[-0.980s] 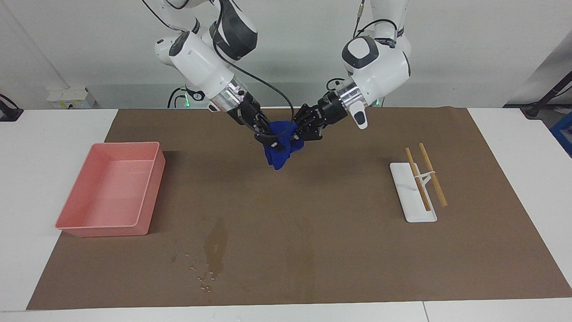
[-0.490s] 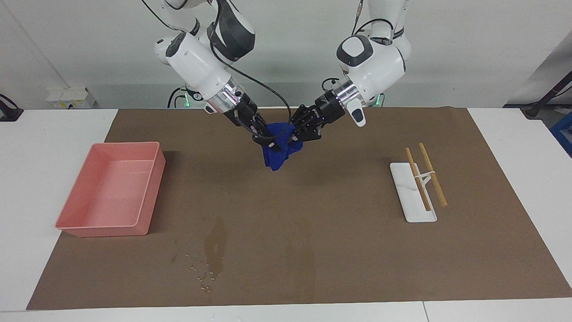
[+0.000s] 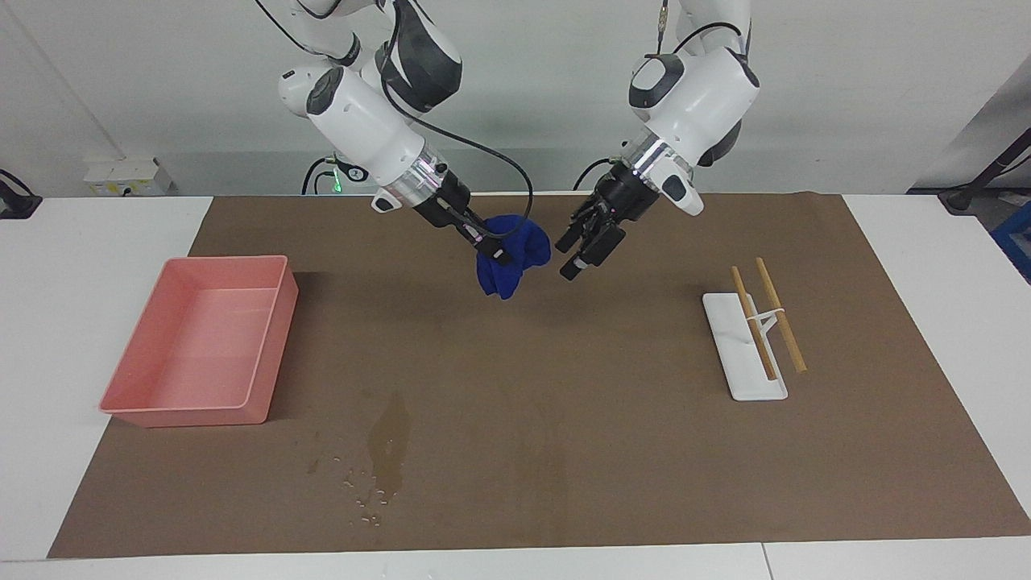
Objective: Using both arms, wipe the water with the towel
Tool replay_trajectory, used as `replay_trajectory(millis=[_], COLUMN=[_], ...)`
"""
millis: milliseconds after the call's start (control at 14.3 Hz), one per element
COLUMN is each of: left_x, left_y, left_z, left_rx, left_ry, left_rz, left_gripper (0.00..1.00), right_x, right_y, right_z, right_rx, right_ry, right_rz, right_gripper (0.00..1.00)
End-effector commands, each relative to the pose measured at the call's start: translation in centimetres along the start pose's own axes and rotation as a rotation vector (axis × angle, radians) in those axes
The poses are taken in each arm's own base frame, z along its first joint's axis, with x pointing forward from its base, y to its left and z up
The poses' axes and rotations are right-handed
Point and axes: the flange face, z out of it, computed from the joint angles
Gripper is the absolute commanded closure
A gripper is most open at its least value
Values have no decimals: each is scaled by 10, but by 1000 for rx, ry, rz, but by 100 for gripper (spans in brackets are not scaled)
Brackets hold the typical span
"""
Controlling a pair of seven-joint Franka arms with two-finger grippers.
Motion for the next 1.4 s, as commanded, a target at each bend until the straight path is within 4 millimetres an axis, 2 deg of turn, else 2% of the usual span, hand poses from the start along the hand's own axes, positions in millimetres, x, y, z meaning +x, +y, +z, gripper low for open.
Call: replay_trajectory(millis=[0, 140, 210, 280, 420, 490, 630, 700, 840, 910, 1120, 1190, 1330], left_x=[23, 35, 42, 61, 97, 117, 137, 152, 180, 190, 206, 198, 176], left_y=[18, 12, 7, 3, -4, -6, -10, -14, -20, -23, -27, -18, 4], left_z=[-15, -17, -20, -28, -46, -57, -79, -89, -113, -124, -149, -164, -186], left_rx=[87, 239, 318, 395, 528, 585, 651, 677, 712, 722, 718, 715, 712], left_ry=[154, 247, 262, 245, 166, 159, 121, 85, 18, 1, 1, 1, -42], left_rz=[206, 440, 602, 743, 997, 1075, 1194, 1254, 1381, 1403, 1358, 1358, 1356], left_gripper=[0, 0, 0, 0, 0, 0, 0, 0, 0, 0, 0, 0, 0], right_x=[35, 70, 88, 109, 152, 171, 202, 211, 225, 234, 266, 272, 294], right_y=[21, 30, 35, 39, 46, 51, 61, 61, 59, 51, 21, 12, 15], right_z=[-17, -19, -5, 13, 32, 44, 60, 70, 103, 108, 126, 129, 131], right_rx=[-93, -149, -214, -292, -371, -394, -402, -405, -390, -376, -355, -351, -355], right_ry=[54, 98, 115, 147, 216, 222, 238, 246, 297, 324, 364, 376, 384], right_rz=[-276, -480, -597, -734, -872, -923, -968, -983, -1004, -1012, -1018, -1029, -1010], right_gripper=[100, 100, 100, 100, 100, 100, 100, 100, 100, 100, 100, 100, 100])
